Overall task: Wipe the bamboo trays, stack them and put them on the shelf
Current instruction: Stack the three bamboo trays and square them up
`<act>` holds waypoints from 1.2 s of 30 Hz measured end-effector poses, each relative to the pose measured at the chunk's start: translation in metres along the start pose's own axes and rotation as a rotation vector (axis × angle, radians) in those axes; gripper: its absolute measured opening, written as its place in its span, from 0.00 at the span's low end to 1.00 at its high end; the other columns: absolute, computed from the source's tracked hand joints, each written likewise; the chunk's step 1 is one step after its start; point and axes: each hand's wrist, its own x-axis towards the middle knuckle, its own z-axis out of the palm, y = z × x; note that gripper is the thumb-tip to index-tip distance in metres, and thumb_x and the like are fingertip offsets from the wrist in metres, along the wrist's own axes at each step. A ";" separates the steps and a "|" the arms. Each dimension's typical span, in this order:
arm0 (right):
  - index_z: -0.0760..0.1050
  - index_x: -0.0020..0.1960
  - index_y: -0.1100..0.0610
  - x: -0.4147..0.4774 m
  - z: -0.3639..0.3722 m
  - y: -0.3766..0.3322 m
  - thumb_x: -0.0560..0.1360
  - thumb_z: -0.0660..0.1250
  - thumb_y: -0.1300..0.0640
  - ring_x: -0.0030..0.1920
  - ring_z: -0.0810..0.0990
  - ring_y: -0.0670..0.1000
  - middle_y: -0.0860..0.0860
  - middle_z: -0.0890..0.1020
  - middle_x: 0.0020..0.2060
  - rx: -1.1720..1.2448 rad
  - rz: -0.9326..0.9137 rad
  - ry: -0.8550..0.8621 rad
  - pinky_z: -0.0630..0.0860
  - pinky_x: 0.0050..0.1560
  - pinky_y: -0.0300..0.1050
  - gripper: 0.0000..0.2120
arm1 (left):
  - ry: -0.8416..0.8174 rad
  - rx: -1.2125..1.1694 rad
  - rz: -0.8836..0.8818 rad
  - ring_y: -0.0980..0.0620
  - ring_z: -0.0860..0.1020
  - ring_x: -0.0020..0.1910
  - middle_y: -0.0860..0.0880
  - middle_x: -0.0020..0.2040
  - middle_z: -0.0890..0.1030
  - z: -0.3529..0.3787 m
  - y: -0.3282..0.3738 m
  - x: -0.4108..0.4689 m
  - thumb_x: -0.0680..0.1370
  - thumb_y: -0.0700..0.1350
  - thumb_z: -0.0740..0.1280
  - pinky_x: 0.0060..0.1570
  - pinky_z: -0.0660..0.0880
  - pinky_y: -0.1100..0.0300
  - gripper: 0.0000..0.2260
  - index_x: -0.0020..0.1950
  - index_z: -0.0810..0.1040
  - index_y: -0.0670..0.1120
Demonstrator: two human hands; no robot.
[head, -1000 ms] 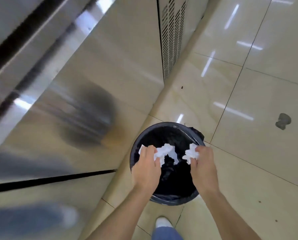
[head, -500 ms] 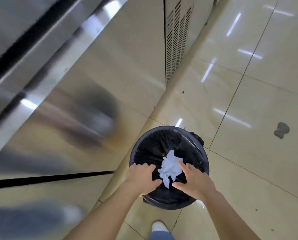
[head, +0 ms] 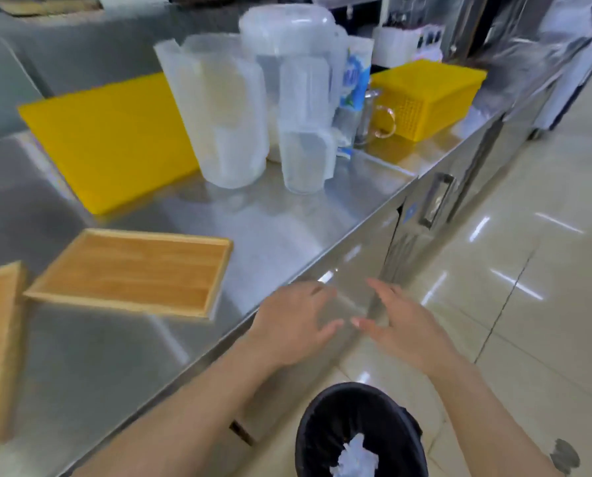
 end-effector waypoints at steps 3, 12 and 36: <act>0.55 0.71 0.46 0.012 -0.024 -0.056 0.71 0.63 0.39 0.62 0.71 0.53 0.49 0.68 0.67 -0.009 -0.085 0.057 0.69 0.60 0.50 0.33 | 0.163 0.014 0.019 0.45 0.73 0.62 0.46 0.63 0.76 -0.052 -0.021 -0.016 0.75 0.55 0.62 0.60 0.68 0.54 0.20 0.64 0.73 0.48; 0.57 0.71 0.52 0.049 0.028 -0.194 0.73 0.61 0.42 0.65 0.67 0.54 0.51 0.67 0.68 -0.146 -0.281 0.012 0.63 0.64 0.52 0.30 | 0.056 0.058 -0.343 0.48 0.59 0.72 0.47 0.74 0.63 -0.094 -0.143 -0.108 0.77 0.57 0.59 0.71 0.51 0.53 0.26 0.72 0.61 0.49; 0.70 0.61 0.55 -0.010 0.132 -0.322 0.74 0.61 0.49 0.57 0.71 0.53 0.53 0.71 0.61 -0.104 -0.266 -0.609 0.70 0.52 0.47 0.18 | -0.035 -0.581 -0.833 0.42 0.51 0.75 0.47 0.78 0.47 -0.075 -0.198 -0.157 0.77 0.54 0.61 0.72 0.55 0.45 0.28 0.74 0.58 0.49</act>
